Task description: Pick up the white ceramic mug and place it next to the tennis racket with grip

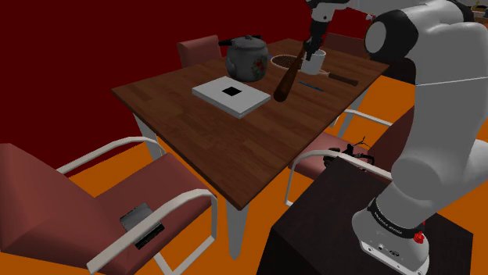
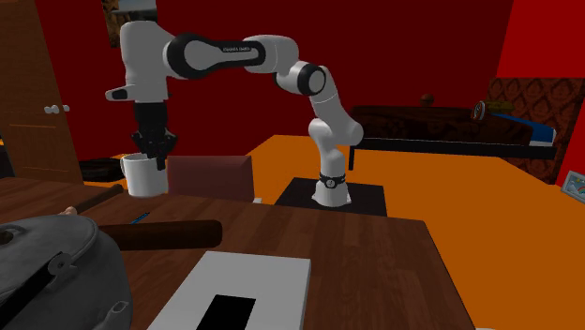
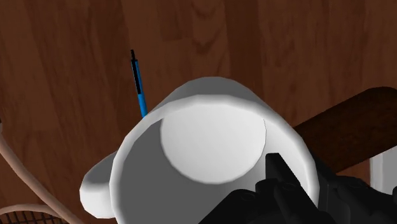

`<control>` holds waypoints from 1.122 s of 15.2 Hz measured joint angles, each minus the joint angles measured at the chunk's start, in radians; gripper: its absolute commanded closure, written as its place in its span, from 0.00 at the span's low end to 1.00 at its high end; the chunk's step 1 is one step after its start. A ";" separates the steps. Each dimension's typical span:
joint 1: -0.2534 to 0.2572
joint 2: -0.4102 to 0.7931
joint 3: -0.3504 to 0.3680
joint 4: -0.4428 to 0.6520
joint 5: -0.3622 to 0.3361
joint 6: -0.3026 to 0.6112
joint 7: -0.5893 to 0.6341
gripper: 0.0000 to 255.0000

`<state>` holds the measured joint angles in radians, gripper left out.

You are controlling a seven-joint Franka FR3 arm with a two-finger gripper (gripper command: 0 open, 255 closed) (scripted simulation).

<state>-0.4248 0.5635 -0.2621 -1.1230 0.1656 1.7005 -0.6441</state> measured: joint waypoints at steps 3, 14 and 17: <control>-0.073 0.137 0.003 0.208 0.028 -0.072 -0.038 1.00; -0.091 0.170 0.003 0.133 0.037 0.032 -0.075 1.00; -0.085 0.165 0.003 0.083 0.038 0.076 -0.079 1.00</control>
<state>-0.5101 0.7286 -0.2593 -1.0396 0.2031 1.7766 -0.7230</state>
